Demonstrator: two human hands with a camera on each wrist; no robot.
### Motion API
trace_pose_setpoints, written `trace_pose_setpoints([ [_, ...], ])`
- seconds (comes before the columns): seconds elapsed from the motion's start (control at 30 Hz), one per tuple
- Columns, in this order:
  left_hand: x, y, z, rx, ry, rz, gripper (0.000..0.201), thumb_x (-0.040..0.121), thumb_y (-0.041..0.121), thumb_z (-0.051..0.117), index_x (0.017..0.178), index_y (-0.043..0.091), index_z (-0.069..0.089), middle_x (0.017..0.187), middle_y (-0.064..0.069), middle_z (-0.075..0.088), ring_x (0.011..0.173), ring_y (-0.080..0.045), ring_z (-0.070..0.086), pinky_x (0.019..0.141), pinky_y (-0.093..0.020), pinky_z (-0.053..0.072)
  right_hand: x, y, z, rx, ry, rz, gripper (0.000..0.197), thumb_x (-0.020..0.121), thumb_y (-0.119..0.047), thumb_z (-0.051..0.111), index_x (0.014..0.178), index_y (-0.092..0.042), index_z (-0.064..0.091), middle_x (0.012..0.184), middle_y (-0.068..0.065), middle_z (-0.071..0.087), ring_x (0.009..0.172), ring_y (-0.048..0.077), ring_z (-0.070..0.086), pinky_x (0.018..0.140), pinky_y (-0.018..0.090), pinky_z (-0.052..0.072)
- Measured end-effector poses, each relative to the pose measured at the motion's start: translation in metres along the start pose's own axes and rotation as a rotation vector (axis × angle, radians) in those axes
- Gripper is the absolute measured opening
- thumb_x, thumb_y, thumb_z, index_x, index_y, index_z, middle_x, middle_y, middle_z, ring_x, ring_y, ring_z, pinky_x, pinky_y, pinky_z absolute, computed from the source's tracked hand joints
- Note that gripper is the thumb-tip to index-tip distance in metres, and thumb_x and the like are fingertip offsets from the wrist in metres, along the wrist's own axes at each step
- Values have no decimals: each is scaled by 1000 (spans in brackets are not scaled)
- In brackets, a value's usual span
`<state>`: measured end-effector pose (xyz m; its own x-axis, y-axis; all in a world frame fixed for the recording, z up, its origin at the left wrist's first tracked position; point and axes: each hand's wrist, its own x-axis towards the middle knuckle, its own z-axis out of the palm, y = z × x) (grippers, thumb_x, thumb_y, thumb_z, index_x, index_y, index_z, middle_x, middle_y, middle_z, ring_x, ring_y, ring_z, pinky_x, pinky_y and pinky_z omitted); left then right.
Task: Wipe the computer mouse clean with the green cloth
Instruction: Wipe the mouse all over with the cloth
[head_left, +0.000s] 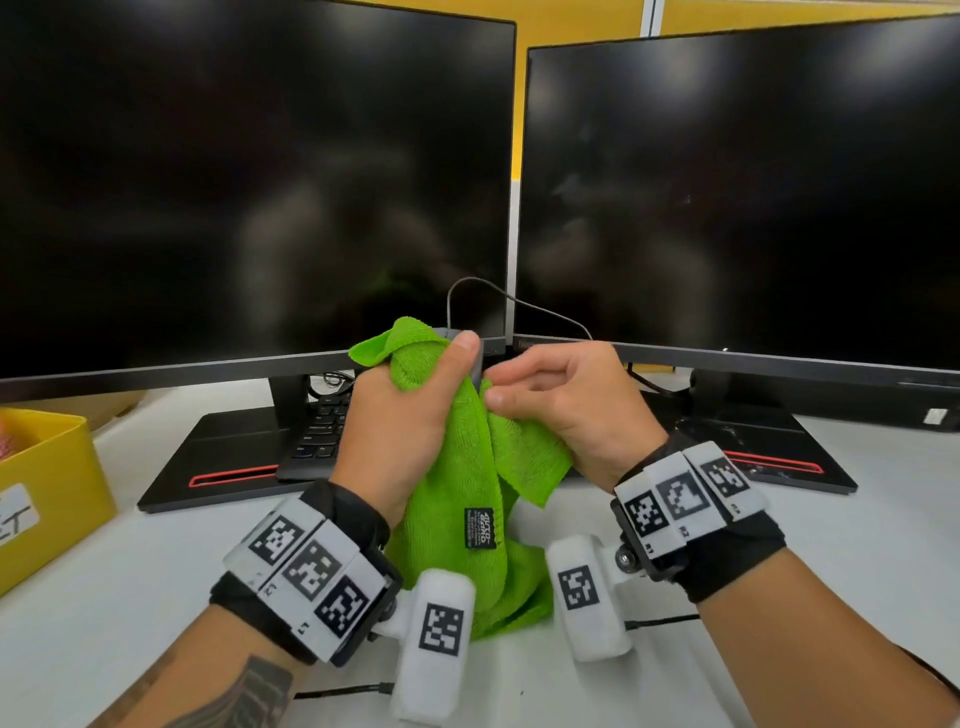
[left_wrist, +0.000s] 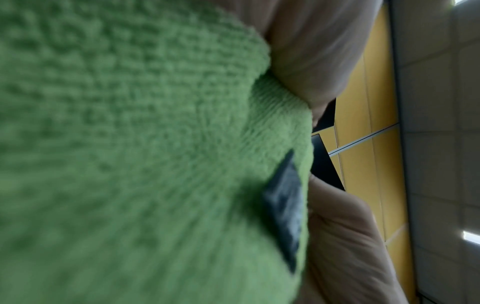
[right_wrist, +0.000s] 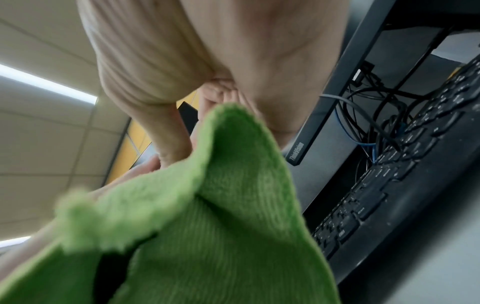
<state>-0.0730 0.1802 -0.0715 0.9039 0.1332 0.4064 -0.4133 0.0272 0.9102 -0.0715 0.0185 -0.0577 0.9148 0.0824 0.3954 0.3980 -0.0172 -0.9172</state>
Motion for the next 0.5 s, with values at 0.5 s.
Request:
trace_pose_setpoints([
  [0.5, 8, 9, -4, 15, 61, -144, 60, 86, 68, 68, 57, 16, 65, 53, 7, 60, 54, -16, 62, 76, -39, 55, -2, -3, 2, 119, -172, 72, 38, 66, 2, 85, 100, -4, 70, 85, 7, 74, 84, 29, 68, 80, 49, 53],
])
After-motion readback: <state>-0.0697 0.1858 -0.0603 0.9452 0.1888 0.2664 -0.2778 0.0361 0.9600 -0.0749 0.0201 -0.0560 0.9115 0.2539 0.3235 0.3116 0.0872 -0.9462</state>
